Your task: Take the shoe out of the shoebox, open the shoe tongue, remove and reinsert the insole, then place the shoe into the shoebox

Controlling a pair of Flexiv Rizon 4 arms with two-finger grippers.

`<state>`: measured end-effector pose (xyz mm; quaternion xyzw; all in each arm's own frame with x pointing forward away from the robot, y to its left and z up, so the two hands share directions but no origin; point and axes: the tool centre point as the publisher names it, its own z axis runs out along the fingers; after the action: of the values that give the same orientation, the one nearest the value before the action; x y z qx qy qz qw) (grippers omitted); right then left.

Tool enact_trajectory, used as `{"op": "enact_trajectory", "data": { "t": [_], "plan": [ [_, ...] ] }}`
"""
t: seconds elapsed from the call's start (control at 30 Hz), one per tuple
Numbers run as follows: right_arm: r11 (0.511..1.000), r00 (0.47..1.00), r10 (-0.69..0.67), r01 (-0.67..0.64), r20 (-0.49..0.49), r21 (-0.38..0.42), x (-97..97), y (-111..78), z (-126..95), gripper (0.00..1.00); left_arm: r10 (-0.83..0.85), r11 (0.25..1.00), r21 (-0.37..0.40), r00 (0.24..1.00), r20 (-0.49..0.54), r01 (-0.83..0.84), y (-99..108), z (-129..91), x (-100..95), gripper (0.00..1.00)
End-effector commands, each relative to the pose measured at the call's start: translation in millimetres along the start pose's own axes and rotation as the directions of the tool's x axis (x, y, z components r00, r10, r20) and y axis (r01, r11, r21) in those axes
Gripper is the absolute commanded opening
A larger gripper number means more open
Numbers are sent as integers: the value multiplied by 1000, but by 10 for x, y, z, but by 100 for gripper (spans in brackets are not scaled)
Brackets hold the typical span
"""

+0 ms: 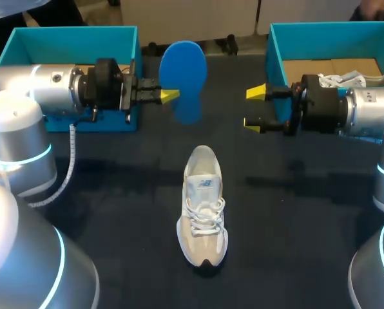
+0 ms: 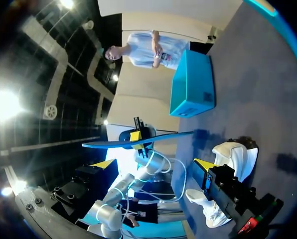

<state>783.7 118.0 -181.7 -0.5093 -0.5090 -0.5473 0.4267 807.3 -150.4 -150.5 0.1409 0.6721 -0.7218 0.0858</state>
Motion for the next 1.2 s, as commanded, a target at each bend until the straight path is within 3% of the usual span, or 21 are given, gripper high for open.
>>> {"op": "enact_trajectory", "data": {
  "t": [0.03, 0.27, 0.73, 0.97, 1.03, 1.1, 1.2],
  "plan": [
    [1000, 1000, 0, 0, 1, -1, -6, -1, 16, 100, 16, 1000, 7, 999, -34, -15, 14, 27, -45, 0],
    [1000, 1000, 0, 0, 1, -1, -6, -1, 16, 100, 215, 976, -28, 976, -46, -216, 36, -34, -52, 0],
    [1000, 1000, 0, 0, 1, -1, -6, -1, 16, 100, 215, 976, -28, 976, -46, -216, 36, -34, -52, 0],
    [1000, 1000, 0, 0, 1, -1, -6, -1, 16, 100, 551, 827, -72, 829, -93, -558, -235, 9, 121, 0],
    [1000, 1000, 0, 0, 1, -1, -6, -1, 16, 100, 648, 747, -113, 756, -95, -655, -271, 0, 154, 0],
    [1000, 1000, 0, 0, 1, -1, -6, -1, 16, 100, 767, 606, -150, 624, -148, -781, -298, -7, 201, 0],
    [1000, 1000, 0, 0, 1, -1, -6, -1, 16, 100, 767, 606, -150, 624, -148, -781, -298, -7, 201, 0]
  ]
}}
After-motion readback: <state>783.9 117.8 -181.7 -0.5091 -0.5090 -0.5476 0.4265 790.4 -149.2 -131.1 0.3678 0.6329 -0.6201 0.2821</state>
